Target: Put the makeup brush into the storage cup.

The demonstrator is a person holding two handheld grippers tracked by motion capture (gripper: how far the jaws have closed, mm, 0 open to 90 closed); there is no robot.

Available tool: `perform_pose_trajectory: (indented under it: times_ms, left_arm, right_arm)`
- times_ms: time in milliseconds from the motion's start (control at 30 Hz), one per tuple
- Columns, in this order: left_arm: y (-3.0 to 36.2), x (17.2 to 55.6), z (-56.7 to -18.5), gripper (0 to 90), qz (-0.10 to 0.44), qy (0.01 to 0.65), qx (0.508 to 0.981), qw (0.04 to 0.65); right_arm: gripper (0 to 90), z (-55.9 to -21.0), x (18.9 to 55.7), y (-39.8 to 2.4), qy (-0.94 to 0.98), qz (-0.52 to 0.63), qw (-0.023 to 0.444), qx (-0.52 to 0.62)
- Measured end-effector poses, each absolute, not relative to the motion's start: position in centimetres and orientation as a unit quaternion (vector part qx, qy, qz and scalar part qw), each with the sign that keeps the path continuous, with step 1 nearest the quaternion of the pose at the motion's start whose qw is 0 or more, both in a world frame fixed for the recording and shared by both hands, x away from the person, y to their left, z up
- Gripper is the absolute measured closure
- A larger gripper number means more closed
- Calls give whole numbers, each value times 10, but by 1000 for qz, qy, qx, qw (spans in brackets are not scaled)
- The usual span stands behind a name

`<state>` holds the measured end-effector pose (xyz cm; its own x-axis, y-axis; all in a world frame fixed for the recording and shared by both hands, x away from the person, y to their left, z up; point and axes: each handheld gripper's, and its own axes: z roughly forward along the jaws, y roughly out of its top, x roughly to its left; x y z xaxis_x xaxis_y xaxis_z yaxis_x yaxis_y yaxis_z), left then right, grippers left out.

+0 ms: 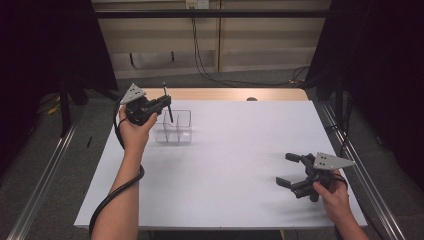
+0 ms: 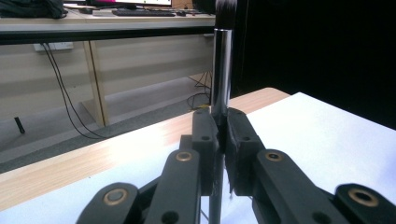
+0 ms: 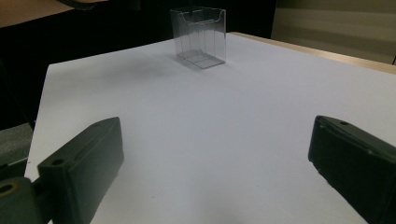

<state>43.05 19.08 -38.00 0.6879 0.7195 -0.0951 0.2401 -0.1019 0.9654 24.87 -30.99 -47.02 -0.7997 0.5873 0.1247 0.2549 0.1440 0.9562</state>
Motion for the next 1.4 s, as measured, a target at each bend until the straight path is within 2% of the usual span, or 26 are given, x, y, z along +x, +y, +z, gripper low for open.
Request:
perform_pose_trajectory:
  times_ms: [1400]
  left_arm:
    - [188, 430, -394, 835, 203, 342, 719, 569]
  right_arm:
    - [30, -469, 247, -312, 742, 589, 149, 283]
